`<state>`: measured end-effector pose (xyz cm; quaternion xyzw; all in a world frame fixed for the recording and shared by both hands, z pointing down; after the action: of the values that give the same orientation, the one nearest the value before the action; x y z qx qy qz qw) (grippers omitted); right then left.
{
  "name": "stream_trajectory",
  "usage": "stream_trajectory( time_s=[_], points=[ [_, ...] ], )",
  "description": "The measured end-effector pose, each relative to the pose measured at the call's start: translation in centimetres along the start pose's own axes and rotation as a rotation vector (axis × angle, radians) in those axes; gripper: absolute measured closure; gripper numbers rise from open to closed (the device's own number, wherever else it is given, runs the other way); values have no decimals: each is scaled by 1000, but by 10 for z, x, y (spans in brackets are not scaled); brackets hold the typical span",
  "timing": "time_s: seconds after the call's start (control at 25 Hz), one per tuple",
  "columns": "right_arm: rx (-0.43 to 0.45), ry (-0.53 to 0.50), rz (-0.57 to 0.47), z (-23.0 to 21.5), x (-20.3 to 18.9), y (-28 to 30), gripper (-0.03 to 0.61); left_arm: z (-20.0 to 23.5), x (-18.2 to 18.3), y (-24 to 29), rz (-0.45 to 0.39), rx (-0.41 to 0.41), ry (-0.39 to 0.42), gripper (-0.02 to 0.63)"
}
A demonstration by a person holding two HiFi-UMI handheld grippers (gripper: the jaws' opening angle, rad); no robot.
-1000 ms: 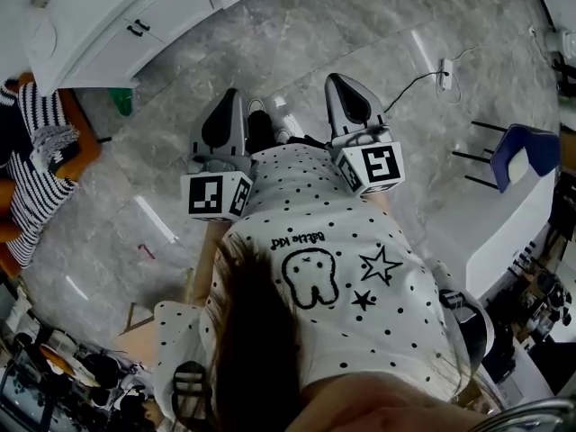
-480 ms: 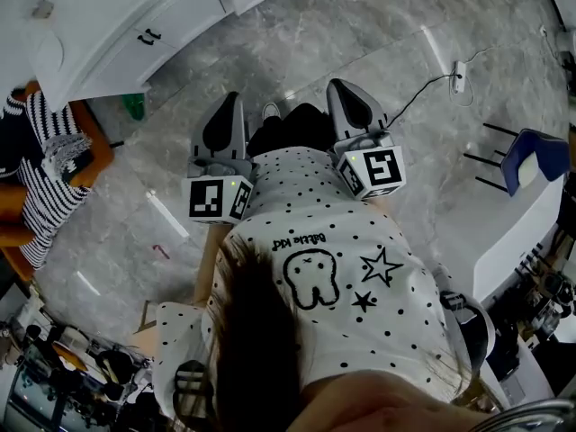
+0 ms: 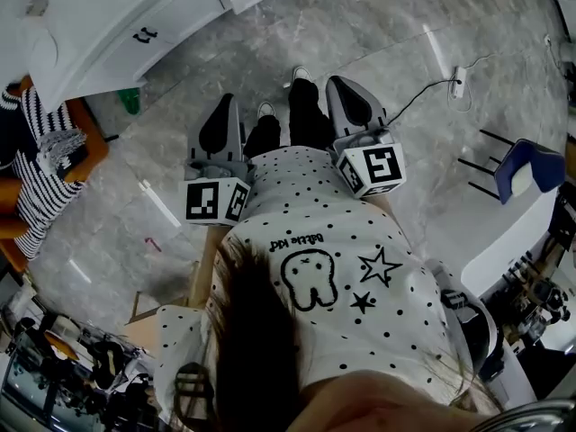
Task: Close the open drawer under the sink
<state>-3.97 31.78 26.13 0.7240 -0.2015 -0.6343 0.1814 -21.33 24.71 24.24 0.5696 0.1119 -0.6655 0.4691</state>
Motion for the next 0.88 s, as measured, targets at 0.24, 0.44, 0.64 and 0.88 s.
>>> stream_trajectory(
  time_s=[0.24, 0.44, 0.64, 0.88],
  points=[
    [32, -32, 6, -43, 23, 17, 566, -11, 12, 37, -36, 45, -49, 604],
    [66, -73, -9, -88, 51, 34, 566, -23, 28, 73, -83, 104, -82, 604],
    [101, -110, -27, -121, 70, 47, 566, -38, 39, 100, -122, 146, -86, 604],
    [150, -142, -30, -154, 85, 63, 566, -49, 48, 127, -160, 200, -118, 606]
  ],
)
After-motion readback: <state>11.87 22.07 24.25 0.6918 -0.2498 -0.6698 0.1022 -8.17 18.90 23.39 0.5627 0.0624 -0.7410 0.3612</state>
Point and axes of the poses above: the fingertips, and each gripper's own axes: y forward along the fingers, z to its left, x out of its top, the point moved 2 cm from there along -y, backward along the fingers, and after that the axes turned 12 degrees about z, right-handed, at the moved point
